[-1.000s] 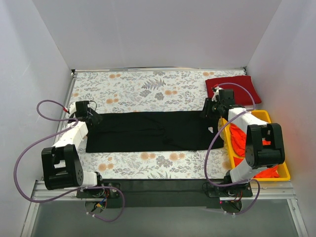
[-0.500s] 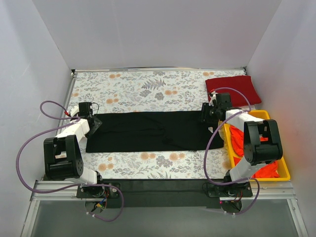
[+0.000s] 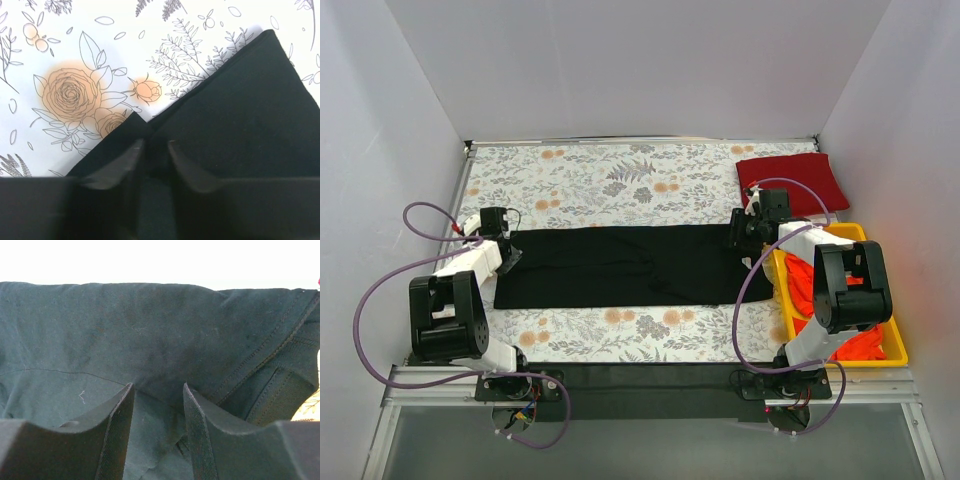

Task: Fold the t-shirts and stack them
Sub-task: Fold the tshirt

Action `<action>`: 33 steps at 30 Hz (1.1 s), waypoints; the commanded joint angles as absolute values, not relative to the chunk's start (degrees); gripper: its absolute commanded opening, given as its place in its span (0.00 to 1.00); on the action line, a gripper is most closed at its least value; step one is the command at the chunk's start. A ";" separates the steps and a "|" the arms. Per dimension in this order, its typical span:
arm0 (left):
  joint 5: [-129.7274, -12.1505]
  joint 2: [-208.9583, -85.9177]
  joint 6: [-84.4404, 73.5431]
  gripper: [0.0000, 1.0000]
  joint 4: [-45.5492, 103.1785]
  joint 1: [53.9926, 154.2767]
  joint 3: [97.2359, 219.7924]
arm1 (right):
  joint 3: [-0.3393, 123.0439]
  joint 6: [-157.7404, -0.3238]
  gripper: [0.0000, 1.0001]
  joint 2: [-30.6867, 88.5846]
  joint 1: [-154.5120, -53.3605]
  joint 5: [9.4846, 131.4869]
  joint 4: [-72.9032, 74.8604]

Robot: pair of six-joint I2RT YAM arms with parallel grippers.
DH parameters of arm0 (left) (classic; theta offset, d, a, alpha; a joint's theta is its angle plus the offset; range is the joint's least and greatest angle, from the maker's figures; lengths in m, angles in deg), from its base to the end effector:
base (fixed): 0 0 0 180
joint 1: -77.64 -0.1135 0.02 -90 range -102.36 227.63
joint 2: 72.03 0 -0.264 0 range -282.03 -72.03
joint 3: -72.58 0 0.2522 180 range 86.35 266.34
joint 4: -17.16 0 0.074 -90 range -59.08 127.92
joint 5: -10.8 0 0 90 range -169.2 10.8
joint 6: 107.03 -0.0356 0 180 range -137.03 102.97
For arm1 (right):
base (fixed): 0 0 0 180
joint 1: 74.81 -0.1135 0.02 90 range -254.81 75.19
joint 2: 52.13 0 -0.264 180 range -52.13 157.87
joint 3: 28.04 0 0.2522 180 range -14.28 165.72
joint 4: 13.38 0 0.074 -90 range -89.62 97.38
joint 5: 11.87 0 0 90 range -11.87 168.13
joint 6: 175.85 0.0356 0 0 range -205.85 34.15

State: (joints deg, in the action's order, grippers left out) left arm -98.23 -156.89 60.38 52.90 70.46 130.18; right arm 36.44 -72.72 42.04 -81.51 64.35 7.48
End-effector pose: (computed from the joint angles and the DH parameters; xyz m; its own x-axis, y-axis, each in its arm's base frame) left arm 0.2658 0.0452 0.1650 0.0660 -0.9216 -0.3825 -0.9205 0.0917 -0.3797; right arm 0.3241 0.0466 0.1680 -0.8067 0.1274 -0.5770 -0.0825 0.9426 0.3235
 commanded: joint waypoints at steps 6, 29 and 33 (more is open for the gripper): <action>-99.94 -157.02 58.03 0.04 52.89 70.34 131.70 | 35.55 -73.28 0.43 42.44 -80.44 64.68 6.01; -107.94 -161.41 56.17 0.00 54.12 70.34 133.72 | 33.97 -71.70 0.43 43.85 -78.15 64.94 6.62; -106.62 -160.02 57.33 0.00 54.30 70.34 132.49 | 34.41 -71.78 0.43 42.44 -78.24 64.94 7.41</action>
